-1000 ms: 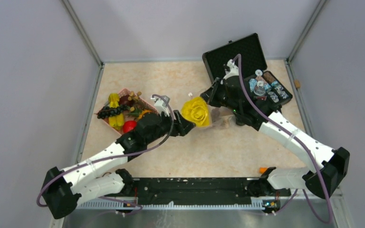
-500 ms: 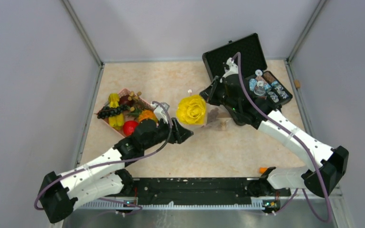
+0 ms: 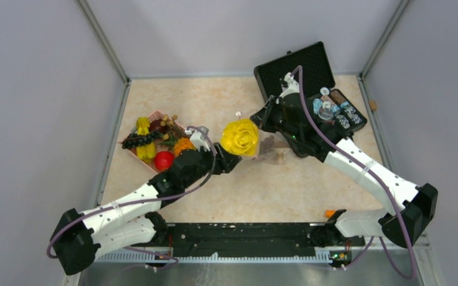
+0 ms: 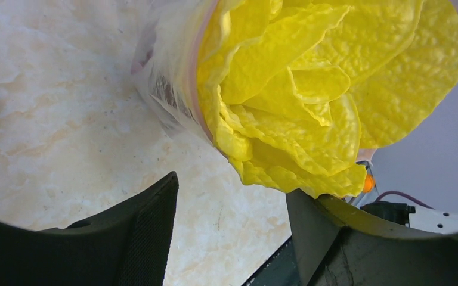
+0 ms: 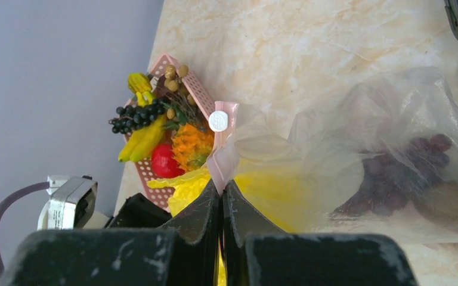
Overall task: Place the food in the zip-top bag and seal the zipper
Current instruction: Adjust the zipper food storage bag at the center of the board.
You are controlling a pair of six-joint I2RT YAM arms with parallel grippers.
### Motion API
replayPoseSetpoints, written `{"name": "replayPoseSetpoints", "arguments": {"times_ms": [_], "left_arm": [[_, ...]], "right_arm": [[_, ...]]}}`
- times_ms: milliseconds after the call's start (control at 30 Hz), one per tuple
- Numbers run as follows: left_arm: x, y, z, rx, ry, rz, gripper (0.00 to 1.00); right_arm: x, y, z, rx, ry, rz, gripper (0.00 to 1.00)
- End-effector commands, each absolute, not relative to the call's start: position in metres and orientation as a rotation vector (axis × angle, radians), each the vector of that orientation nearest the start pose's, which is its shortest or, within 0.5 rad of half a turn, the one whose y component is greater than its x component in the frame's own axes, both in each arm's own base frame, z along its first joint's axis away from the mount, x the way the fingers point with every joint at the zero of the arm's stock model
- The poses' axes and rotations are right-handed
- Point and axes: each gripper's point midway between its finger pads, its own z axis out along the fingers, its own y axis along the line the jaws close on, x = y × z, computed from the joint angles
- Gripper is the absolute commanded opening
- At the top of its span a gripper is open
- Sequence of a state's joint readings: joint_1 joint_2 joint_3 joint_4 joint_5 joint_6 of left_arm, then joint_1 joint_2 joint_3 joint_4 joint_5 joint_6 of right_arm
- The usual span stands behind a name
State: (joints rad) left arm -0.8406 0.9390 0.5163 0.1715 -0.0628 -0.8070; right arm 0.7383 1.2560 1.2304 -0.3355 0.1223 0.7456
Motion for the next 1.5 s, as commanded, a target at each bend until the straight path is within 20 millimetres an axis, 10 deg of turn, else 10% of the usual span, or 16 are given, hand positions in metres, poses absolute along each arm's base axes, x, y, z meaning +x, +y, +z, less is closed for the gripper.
{"name": "replayPoseSetpoints", "arguments": {"times_ms": [0,400,967,1100,1467], "left_arm": [[0.231,-0.274,0.224,-0.082,1.833,-1.121,0.67],[0.235,-0.269,0.225,-0.109,1.825,-1.092,0.66],[0.241,-0.295,0.187,-0.048,2.013,-1.045,0.38],[0.239,-0.305,0.185,-0.006,2.043,-1.072,0.6],[0.241,-0.304,0.194,0.032,2.035,-1.037,0.0]], "right_arm": [[0.297,0.281,0.344,0.116,1.886,0.973,0.0],[0.296,0.284,0.337,0.117,1.898,0.994,0.0],[0.293,0.287,0.332,0.123,1.903,1.018,0.0],[0.294,0.289,0.33,0.124,1.906,1.028,0.0],[0.294,0.286,0.318,0.135,1.927,0.998,0.0]]}}
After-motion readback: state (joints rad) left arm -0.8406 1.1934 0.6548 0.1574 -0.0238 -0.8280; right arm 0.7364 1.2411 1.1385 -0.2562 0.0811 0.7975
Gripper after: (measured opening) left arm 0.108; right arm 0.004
